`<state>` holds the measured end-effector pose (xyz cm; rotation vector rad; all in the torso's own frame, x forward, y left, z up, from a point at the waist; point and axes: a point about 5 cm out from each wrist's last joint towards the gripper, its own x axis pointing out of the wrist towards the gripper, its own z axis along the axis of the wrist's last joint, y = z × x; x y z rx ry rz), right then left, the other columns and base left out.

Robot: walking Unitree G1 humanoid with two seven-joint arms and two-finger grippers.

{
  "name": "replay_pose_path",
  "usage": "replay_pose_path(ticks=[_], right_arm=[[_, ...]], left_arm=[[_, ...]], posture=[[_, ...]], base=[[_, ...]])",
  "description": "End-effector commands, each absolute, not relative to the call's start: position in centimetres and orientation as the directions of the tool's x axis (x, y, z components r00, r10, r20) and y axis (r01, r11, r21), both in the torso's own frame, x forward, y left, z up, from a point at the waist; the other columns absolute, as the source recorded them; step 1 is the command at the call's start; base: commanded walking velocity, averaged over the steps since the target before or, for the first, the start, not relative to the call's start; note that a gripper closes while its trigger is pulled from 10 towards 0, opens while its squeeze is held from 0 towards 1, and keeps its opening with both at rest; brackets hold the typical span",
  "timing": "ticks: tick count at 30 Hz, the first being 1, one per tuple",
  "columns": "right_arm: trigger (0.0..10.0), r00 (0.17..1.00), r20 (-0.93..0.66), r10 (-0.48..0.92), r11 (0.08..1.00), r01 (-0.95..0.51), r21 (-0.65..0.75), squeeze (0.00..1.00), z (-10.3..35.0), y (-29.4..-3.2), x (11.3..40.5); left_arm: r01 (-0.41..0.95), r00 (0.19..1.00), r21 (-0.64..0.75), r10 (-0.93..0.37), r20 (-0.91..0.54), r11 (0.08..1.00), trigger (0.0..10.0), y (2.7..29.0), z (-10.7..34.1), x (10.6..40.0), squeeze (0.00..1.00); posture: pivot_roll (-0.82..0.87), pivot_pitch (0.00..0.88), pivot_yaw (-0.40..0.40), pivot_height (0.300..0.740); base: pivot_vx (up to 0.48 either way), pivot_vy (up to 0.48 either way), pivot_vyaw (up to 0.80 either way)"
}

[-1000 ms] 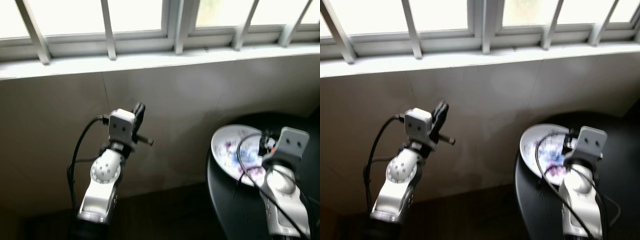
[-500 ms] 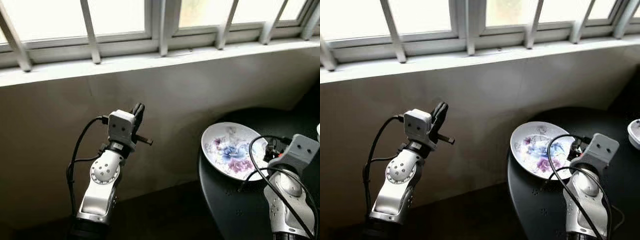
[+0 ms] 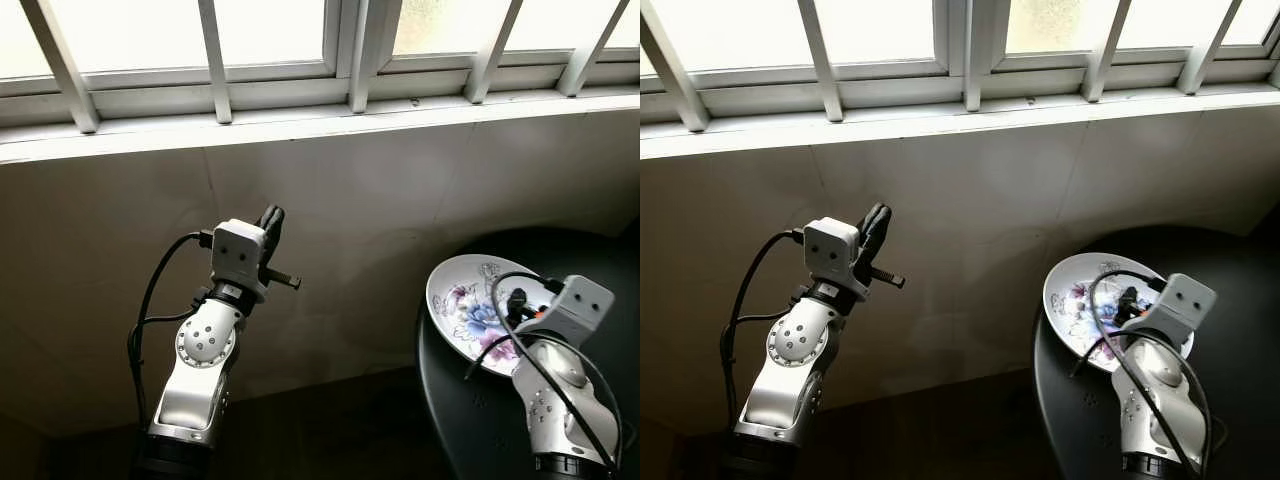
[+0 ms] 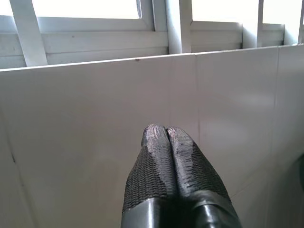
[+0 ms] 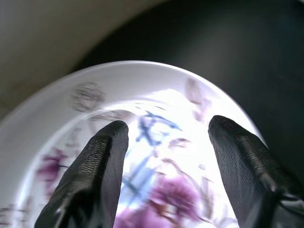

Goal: Kitchen organization

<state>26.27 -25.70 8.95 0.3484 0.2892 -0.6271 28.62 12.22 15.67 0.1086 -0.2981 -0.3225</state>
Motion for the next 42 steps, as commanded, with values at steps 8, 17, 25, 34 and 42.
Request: replay_pose_path(ticks=[8,17,25,34,42], right_arm=[[10.0,0.732,-0.315,-0.604,0.72,0.671,0.178,0.0,9.8,-27.4,25.6],[10.0,0.739,-0.318,-0.593,0.713,0.666,0.219,0.0,9.5,-26.9,25.6],[10.0,0.774,-0.297,-0.56,0.747,0.626,0.222,0.0,9.9,-26.5,26.1],[10.0,0.777,-0.31,-0.548,0.744,0.622,0.242,0.0,9.7,-26.4,26.2],[10.0,0.806,-0.285,-0.519,0.791,0.579,0.198,0.0,10.0,-26.0,26.5]], left_arm=[[0.309,0.902,0.165,-0.343,0.261,0.937,10.0,11.8,15.5,28.6,0.0],[0.307,0.904,0.164,-0.341,0.259,0.938,10.0,11.9,15.4,28.6,0.0],[0.307,0.904,0.166,-0.341,0.256,0.937,10.0,11.8,15.4,28.5,0.0],[0.305,0.905,0.167,-0.34,0.257,0.938,10.0,11.9,15.4,28.5,0.0],[0.305,0.905,0.168,-0.34,0.254,0.938,10.0,11.8,15.4,28.6,0.0]], posture=[[0.11,0.0,-0.049,0.74],[0.11,0.0,-0.05,0.74],[0.11,0.0,-0.051,0.74],[0.11,0.0,-0.053,0.74],[0.11,0.0,-0.051,0.74]], base=[[0.0,0.0,0.0],[0.0,0.0,-0.71],[0.0,0.0,-0.8],[0.0,0.0,-0.8],[0.0,0.0,-0.46]])
